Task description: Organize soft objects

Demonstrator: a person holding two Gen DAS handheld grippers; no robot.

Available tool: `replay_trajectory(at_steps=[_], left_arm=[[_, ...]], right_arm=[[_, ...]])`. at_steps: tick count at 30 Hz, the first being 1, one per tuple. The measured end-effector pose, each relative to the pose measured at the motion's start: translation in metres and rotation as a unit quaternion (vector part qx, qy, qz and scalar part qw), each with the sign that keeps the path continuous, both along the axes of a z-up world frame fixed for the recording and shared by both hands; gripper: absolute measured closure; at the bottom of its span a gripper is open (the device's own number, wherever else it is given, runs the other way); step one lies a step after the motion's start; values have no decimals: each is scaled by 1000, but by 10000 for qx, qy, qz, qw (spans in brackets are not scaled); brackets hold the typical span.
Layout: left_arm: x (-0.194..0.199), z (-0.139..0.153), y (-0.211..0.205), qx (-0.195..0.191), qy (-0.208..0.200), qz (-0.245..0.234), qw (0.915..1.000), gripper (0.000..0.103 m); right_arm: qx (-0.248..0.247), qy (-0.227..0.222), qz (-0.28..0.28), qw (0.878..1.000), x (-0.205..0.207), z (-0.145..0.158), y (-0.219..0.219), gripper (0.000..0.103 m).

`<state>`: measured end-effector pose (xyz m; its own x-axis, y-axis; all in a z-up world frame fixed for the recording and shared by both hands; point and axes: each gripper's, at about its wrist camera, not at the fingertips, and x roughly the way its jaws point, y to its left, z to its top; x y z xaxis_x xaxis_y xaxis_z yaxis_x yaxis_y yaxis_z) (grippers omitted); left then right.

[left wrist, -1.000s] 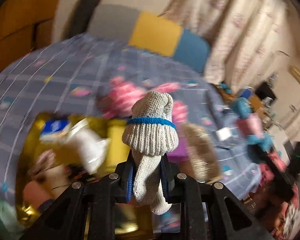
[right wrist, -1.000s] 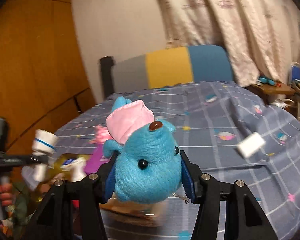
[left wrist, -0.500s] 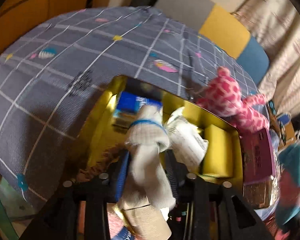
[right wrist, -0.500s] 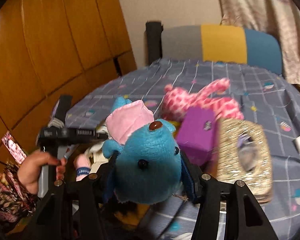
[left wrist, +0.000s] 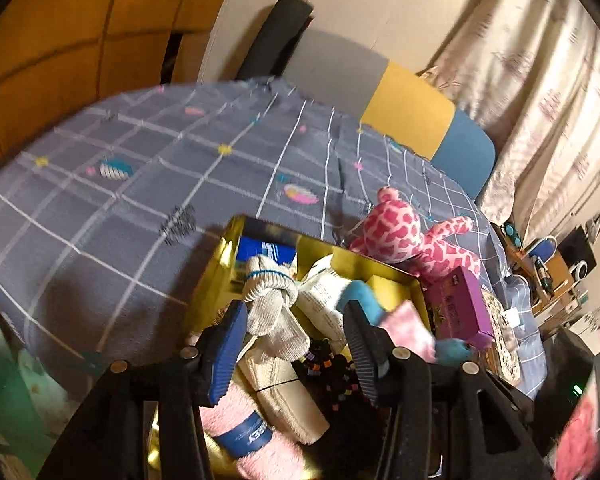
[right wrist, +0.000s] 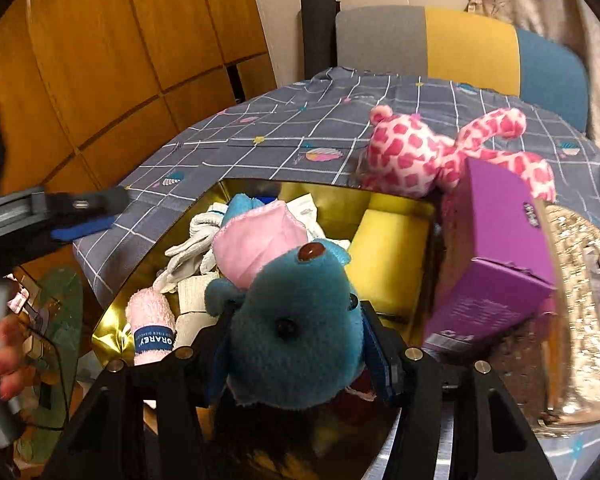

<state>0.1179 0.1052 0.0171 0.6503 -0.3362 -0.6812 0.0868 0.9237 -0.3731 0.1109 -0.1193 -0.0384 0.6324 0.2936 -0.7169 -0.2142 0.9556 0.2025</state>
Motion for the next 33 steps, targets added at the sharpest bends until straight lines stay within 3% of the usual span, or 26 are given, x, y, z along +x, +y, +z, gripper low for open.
replay_trajectory(at_steps=[8, 16, 19, 23, 33], left_arm=[[-26, 10, -1, 30, -161, -4, 9999, 53], [-40, 7, -5, 176, -27, 130, 9998, 53], [-45, 11, -9, 425, -94, 207, 9988, 53], [-51, 18, -18, 810, -210, 278, 9961, 53], [-66, 28, -32, 1210, -382, 381, 9912, 53]], right_arm=[[-54, 156, -109, 9998, 3, -7, 7, 45], [-199, 115, -283, 9993, 6, -6, 10, 40], [-193, 120, -368, 9991, 10, -7, 10, 33], [-235, 3, -520, 9984, 6, 0, 7, 5], [-278, -232, -754, 9965, -22, 34, 2, 0]])
